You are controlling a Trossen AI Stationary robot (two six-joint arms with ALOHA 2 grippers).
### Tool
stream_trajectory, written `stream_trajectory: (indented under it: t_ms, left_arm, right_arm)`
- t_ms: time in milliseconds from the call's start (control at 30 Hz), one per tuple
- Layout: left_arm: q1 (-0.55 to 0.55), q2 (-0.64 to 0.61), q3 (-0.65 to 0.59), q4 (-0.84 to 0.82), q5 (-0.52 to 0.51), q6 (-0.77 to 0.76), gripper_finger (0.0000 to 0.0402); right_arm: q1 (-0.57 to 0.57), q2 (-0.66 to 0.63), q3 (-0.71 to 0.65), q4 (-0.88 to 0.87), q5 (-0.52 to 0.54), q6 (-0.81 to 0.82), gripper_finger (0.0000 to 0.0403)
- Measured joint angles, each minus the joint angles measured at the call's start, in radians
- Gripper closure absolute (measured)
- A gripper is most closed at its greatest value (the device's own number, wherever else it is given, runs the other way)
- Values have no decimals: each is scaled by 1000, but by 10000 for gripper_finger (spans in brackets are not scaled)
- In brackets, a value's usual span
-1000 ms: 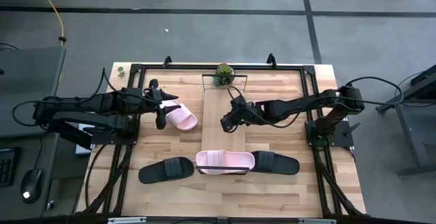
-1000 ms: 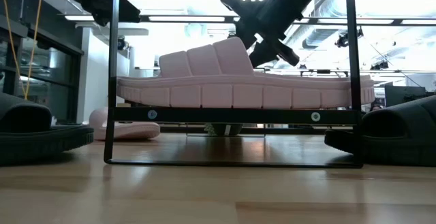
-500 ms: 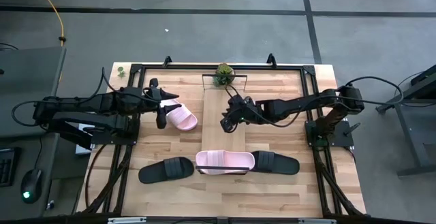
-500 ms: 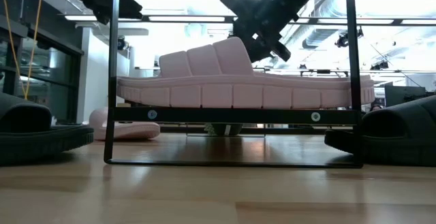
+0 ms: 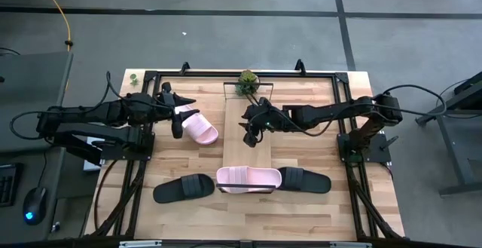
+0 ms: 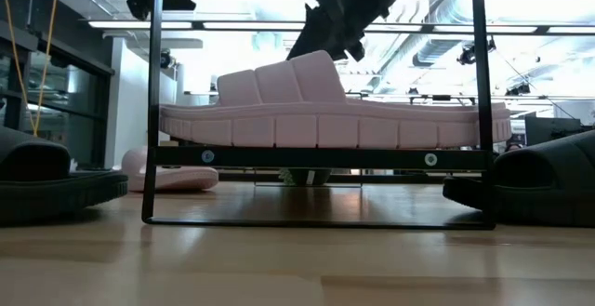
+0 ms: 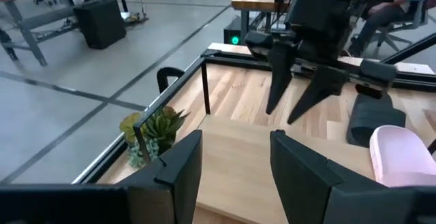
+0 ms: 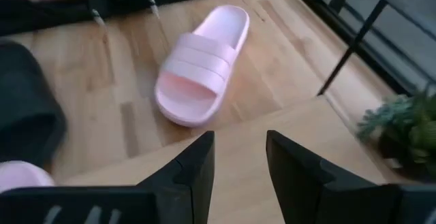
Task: Pick and place slides into the shelf
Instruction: Put the pink slide on the shelf
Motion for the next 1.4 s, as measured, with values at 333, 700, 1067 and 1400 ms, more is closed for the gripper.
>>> stream_trajectory:
  t_ms: [333, 700, 1067, 1400]
  left_arm:
    - [0, 0, 2, -170, -16, -60, 245]
    - [0, 0, 2, -253, -119, -127, 245]
    - [0, 0, 3, -252, -214, -126, 245]
    - [0, 1, 3, -267, -225, -126, 245]
  right_arm:
    - [-33, 0, 0, 1, -5, -78, 279]
    - [-25, 0, 0, -13, 34, -186, 279]
    - [-29, 79, 0, 84, 130, -335, 279]
    - [-35, 166, 0, 293, 122, -423, 279]
